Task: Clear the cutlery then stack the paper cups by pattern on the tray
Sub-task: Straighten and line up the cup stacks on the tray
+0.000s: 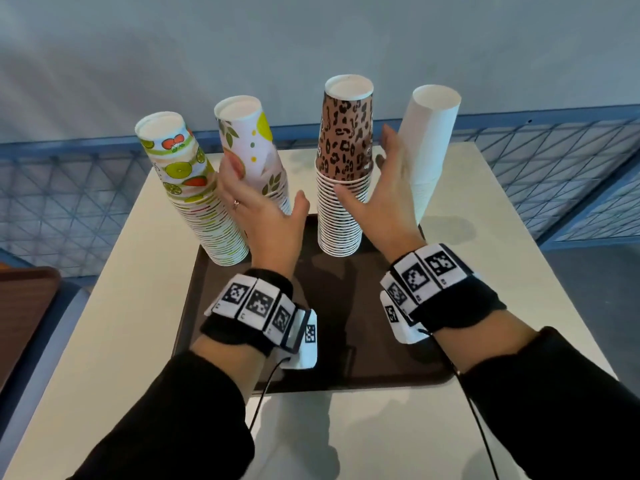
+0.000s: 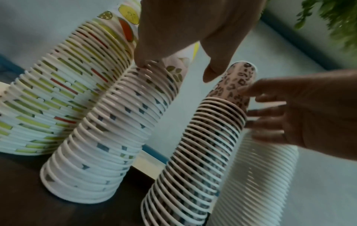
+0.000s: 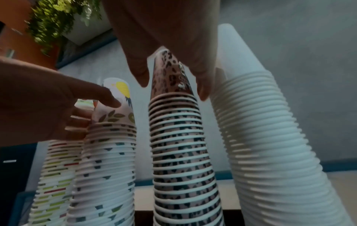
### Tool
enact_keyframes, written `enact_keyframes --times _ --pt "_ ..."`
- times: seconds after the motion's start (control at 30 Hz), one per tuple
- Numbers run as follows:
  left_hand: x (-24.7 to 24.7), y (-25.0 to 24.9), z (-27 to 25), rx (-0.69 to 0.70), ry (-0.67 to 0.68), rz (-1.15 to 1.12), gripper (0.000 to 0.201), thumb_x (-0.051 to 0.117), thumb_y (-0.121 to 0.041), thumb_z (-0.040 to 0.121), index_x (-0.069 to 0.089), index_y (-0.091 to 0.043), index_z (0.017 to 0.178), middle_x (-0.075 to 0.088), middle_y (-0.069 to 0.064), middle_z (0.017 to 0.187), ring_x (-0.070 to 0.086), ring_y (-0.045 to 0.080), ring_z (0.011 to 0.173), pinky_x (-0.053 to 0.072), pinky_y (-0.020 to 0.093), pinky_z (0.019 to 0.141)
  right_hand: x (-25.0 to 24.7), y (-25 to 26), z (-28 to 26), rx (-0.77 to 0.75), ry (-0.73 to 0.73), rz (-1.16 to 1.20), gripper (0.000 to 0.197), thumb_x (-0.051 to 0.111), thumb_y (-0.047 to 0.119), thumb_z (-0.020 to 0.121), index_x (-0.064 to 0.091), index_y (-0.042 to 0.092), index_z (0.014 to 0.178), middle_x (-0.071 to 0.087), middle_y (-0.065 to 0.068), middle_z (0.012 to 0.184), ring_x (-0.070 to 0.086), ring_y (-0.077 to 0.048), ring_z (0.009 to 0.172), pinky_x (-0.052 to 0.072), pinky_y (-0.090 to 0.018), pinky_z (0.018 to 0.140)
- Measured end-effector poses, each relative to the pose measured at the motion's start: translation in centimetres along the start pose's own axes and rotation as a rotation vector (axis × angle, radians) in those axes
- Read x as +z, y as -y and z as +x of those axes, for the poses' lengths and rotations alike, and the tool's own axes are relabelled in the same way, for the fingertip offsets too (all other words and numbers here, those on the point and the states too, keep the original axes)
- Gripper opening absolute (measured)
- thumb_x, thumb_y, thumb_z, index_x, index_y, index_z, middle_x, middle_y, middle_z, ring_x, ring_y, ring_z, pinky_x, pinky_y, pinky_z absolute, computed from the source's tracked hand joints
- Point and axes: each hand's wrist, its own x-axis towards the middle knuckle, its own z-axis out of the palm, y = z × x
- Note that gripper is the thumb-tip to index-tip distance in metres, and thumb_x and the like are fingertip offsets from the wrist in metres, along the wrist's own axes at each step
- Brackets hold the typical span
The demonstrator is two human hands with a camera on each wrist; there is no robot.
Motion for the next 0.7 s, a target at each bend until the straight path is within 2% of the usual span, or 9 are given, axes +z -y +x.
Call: enact_keyframes --times 0.03,0.1,0.2,0.3,0.4,0.47,0.6,0.67,0.7 --pt "0.0 0.4 0.6 -0.035 0.053 -0.024 0.096 0.071 -0.018 0.065 0.016 0.003 0.14 0.025 0.025 0.143 0.028 0.037 0.133 0.028 0.049 0.111 0.4 -0.3 0.3 0.035 0.026 -0.005 0.097 0.072 0.027 0.074 0.008 0.008 0.145 0.023 -0.011 0.152 0.028 -0.025 0.14 0.03 -0.044 0.115" --pt "0.0 1.2 1.7 -0.071 0.113 -0.057 0.101 0.071 -0.017 0.064 0.011 -0.002 0.143 0.025 0.02 0.146 0.03 0.033 0.134 0.03 0.044 0.112 0.9 -0.7 0.8 0.071 0.058 0.0 0.106 0.075 0.027 0.07 0.004 0.007 0.145 0.024 -0.013 0.151 0.028 -0.025 0.14 0.029 -0.044 0.115" --pt "-0.5 1.9 2.9 -0.116 0.14 -0.103 0.102 0.075 -0.009 0.065 0.009 -0.006 0.144 0.031 0.014 0.144 0.037 0.02 0.13 0.034 0.027 0.107 1.3 -1.3 1.4 0.081 0.095 0.025 0.111 0.078 0.022 0.066 0.002 0.007 0.145 0.026 -0.011 0.15 0.03 -0.023 0.138 0.029 -0.038 0.115" --pt "-1.0 2.9 3.9 -0.139 0.19 -0.163 0.102 0.078 -0.013 0.064 0.015 -0.01 0.144 0.039 0.01 0.141 0.044 0.019 0.127 0.04 0.035 0.107 1.5 -2.0 1.6 0.122 0.149 0.051 0.107 0.078 0.019 0.066 0.006 0.013 0.145 0.031 -0.006 0.149 0.035 -0.021 0.136 0.032 -0.038 0.113" --pt "-0.8 3.5 4.4 -0.174 0.207 -0.131 0.091 0.08 -0.018 0.059 0.032 -0.009 0.135 0.047 0.01 0.131 0.05 0.02 0.119 0.044 0.039 0.103 1.8 -2.4 1.7 0.132 0.165 0.059 0.099 0.078 0.019 0.066 0.015 0.015 0.142 0.038 -0.005 0.144 0.039 -0.021 0.133 0.035 -0.042 0.111" --pt "-0.4 3.5 4.5 -0.19 0.189 -0.066 0.084 0.082 -0.019 0.059 0.037 -0.007 0.129 0.045 0.014 0.128 0.047 0.023 0.117 0.043 0.035 0.1 2.1 -2.5 1.7 0.14 0.15 0.055 0.098 0.079 0.019 0.065 0.017 0.015 0.14 0.039 -0.005 0.143 0.039 -0.021 0.132 0.036 -0.04 0.111" --pt "0.5 3.2 4.7 -0.214 0.174 -0.017 0.081 0.082 -0.022 0.061 0.036 -0.005 0.125 0.038 0.017 0.13 0.039 0.026 0.122 0.033 0.022 0.091 2.4 -2.4 1.8 0.15 0.105 0.051 0.098 0.079 0.02 0.064 0.017 0.013 0.14 0.036 -0.008 0.143 0.037 -0.022 0.133 0.032 -0.034 0.111" --pt "0.8 3.0 4.6 -0.216 0.184 -0.021 0.081 0.082 -0.024 0.061 0.036 -0.006 0.125 0.04 0.016 0.129 0.04 0.025 0.121 0.034 0.022 0.09 2.5 -2.4 1.9 0.153 0.099 0.044 0.098 0.079 0.02 0.064 0.017 0.012 0.14 0.035 -0.009 0.143 0.036 -0.022 0.133 0.031 -0.032 0.109" --pt "0.8 3.0 4.6 -0.213 0.193 -0.031 0.082 0.083 -0.026 0.06 0.036 -0.006 0.125 0.041 0.016 0.128 0.042 0.026 0.12 0.037 0.025 0.092 2.6 -2.4 1.9 0.155 0.104 0.036 0.098 0.079 0.021 0.064 0.017 0.013 0.14 0.035 -0.009 0.144 0.036 -0.023 0.133 0.031 -0.032 0.11"
